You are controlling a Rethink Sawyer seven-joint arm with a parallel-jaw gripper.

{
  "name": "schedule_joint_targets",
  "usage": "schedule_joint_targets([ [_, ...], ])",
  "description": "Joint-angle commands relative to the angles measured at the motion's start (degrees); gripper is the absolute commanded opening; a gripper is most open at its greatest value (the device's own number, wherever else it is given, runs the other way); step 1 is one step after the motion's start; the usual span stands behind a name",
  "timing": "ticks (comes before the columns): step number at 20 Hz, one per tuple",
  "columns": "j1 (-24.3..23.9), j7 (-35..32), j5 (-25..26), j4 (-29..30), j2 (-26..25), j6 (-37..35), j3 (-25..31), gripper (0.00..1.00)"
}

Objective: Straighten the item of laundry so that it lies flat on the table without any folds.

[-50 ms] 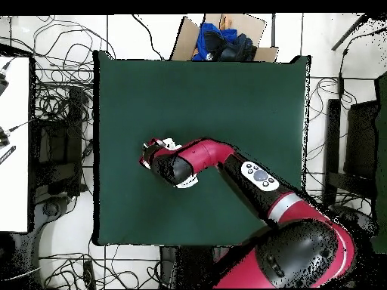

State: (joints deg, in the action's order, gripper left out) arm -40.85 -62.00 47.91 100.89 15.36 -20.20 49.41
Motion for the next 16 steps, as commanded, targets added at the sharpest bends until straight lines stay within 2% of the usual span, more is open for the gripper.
schedule_joint_targets([
  [1,-3.7,7.4,-5.1,7.7,7.7,-8.3,10.3,0.00],
  [8,-10.8,8.2,-11.1,15.2,13.4,-12.3,20.4,0.00],
  [16,-15.1,9.0,-13.1,19.1,14.9,-16.3,25.2,0.00],
])
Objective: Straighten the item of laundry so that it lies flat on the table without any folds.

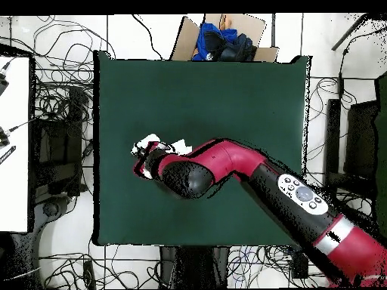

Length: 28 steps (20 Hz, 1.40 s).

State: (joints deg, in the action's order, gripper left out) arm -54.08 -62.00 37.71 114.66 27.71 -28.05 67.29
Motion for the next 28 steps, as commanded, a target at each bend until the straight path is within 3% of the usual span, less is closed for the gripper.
schedule_joint_targets([
  [1,-2.4,8.9,-3.4,5.8,2.8,-9.1,8.0,0.00],
  [10,-10.6,9.0,-12.3,10.7,6.2,-18.5,20.3,0.00],
  [13,-11.3,8.7,-12.9,10.7,5.9,-20.1,21.8,0.00],
  [21,-6.0,7.0,-3.0,6.6,5.1,-17.8,10.6,0.00],
  [28,2.1,1.3,8.9,0.1,4.0,-15.0,-1.4,0.00],
])
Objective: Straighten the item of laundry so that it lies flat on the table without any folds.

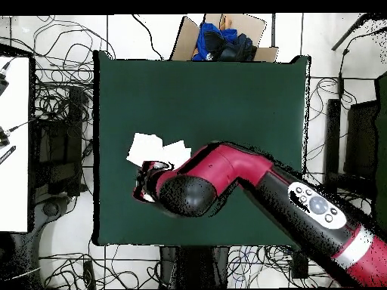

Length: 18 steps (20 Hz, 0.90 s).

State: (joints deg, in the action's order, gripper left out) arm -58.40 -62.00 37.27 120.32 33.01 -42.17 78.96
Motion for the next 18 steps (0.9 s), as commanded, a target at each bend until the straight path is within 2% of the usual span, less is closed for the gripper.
schedule_joint_targets([
  [1,7.3,0.8,10.2,-6.2,-1.6,-0.7,-14.1,0.00],
  [7,12.9,-3.7,14.5,-10.1,-2.0,-2.8,-21.7,0.00],
  [18,19.5,-5.8,16.1,-13.3,-2.3,-3.4,-30.7,0.00],
])
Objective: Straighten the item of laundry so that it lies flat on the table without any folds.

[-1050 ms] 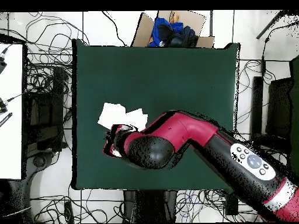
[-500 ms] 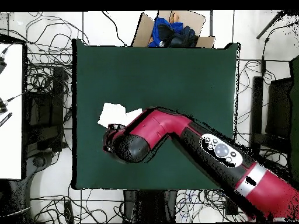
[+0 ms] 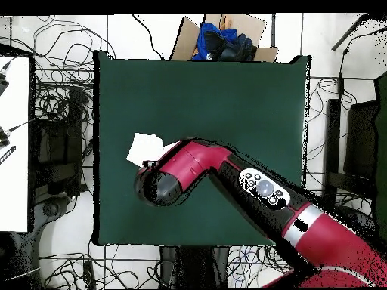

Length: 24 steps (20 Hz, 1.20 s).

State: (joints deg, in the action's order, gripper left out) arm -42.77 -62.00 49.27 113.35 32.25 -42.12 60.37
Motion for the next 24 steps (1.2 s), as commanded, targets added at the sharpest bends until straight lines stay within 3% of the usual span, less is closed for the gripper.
schedule_joint_targets([
  [1,4.2,-5.8,4.2,-6.4,-1.5,-3.1,-12.7,0.00],
  [11,7.0,-7.1,5.1,-6.8,-0.5,-0.3,-17.7,0.00],
  [24,7.2,-4.9,4.0,-6.5,-1.2,3.2,-18.1,0.00],
])
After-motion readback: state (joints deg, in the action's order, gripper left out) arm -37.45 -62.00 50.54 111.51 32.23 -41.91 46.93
